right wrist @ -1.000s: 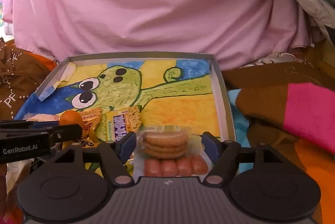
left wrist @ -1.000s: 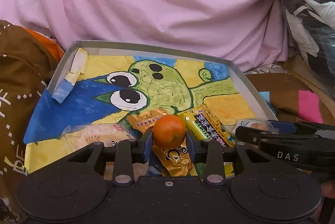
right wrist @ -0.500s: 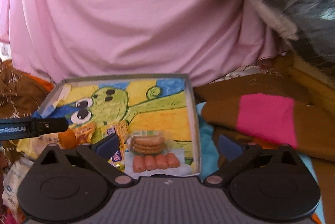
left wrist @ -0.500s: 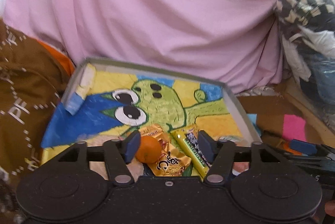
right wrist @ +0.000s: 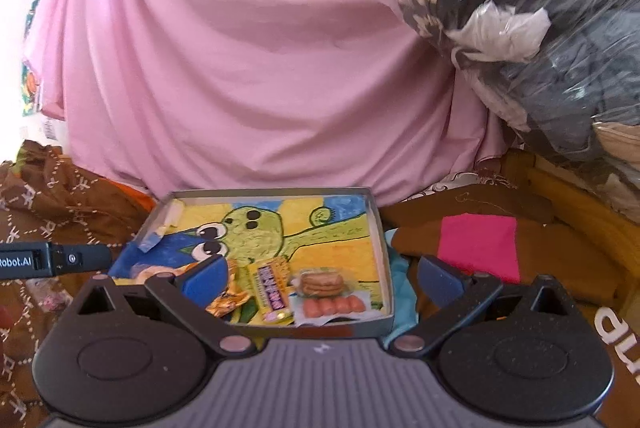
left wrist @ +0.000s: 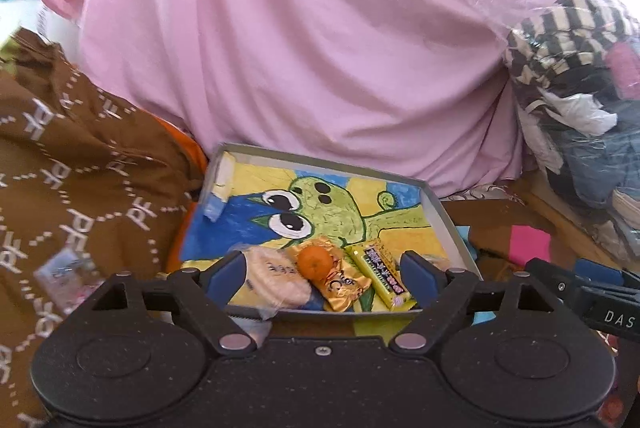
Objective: Organize snacks
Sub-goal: 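Withdraw both grippers from the tray back toward the remaining snacks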
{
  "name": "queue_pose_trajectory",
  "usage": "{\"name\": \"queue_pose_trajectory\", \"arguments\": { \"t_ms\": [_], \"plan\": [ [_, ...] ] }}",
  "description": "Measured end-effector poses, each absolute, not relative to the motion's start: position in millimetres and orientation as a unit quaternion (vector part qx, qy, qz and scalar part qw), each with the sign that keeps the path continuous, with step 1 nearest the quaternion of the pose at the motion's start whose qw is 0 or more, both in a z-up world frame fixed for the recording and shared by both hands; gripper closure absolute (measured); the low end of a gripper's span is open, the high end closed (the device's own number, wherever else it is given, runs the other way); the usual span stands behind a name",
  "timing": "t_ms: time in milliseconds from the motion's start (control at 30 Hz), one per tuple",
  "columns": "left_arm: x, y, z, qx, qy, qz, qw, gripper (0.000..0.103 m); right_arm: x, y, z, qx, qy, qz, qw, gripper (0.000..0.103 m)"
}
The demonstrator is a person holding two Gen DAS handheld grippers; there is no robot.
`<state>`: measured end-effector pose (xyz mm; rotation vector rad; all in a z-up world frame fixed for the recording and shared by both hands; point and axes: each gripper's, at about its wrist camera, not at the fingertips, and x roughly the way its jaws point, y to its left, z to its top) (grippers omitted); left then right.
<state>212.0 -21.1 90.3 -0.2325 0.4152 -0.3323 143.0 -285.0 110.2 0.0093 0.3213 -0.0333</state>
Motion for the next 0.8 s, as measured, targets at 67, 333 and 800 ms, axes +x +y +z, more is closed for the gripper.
{"name": "queue_pose_trajectory", "arguments": {
  "t_ms": [67,333,800],
  "plan": [
    [198,-15,91,-0.117,0.204,-0.153,0.960,0.017,132,-278,109,-0.007,0.161,-0.018,0.987,0.000],
    [133,1,91,-0.091,0.201,-0.122,0.968,0.014,76,-263,102,-0.009,0.156,0.000,0.988,0.000],
    [54,-3,85,-0.104,0.218,-0.128,0.962,0.011,-8,-253,98,-0.034,0.156,0.011,0.987,0.000]
  ]
}}
